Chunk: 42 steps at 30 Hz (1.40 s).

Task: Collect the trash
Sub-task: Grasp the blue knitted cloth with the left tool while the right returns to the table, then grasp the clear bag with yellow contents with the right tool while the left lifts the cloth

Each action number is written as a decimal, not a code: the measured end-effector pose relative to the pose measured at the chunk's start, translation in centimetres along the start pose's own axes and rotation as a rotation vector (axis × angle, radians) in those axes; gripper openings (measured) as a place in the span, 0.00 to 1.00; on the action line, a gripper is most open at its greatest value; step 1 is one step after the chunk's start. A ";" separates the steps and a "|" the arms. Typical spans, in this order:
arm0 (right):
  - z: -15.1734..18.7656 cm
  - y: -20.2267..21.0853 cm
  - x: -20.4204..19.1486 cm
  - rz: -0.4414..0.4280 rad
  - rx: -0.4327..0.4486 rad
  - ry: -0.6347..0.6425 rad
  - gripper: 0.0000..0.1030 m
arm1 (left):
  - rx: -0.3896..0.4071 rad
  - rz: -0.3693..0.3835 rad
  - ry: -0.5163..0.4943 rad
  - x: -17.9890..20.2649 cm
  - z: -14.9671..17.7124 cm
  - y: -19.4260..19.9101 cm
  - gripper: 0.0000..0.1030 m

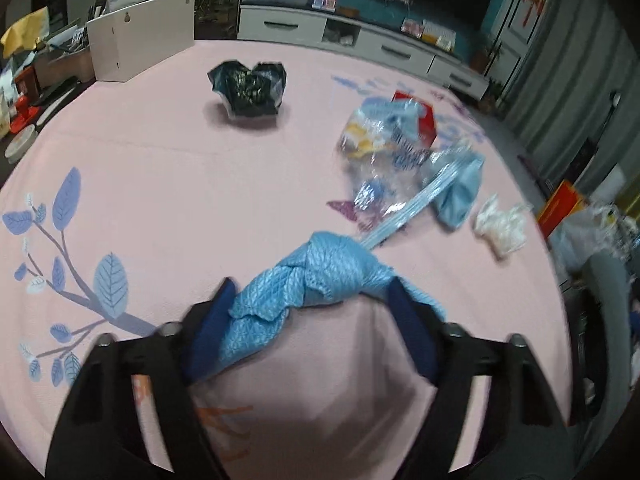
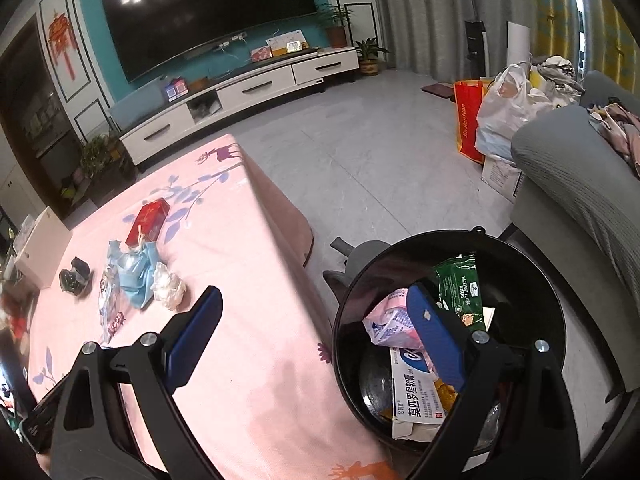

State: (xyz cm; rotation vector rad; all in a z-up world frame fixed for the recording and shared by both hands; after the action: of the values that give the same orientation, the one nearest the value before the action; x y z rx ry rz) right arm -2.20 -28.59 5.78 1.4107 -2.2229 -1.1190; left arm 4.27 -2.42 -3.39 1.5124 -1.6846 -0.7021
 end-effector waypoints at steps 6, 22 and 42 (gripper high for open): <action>-0.1 -0.3 0.7 0.002 -0.008 -0.022 0.89 | 0.015 0.016 0.030 -0.1 -0.2 0.1 0.35; -3.7 -1.5 -16.4 -0.171 0.018 0.332 0.89 | 0.237 0.195 0.207 -5.7 -4.0 12.1 0.32; 4.2 -13.6 -31.1 -0.173 -0.213 0.609 0.25 | 0.209 0.246 0.272 -6.2 -4.6 10.9 0.33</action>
State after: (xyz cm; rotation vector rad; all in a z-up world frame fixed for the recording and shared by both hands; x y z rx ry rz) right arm 19.16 -2.96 -1.92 1.6028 -1.5399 -0.7979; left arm 1.96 5.75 6.96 1.4326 -1.7318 -0.1857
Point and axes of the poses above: each gripper's, at about its wrist camera, not at the fingertips, and y roughly against the way its jaws point, x to its right, z to its underside, the point moved 6 cm from there along -y, roughly the way its jaws point, and after that the axes turned 1 degree about z, right-handed, at the moved point
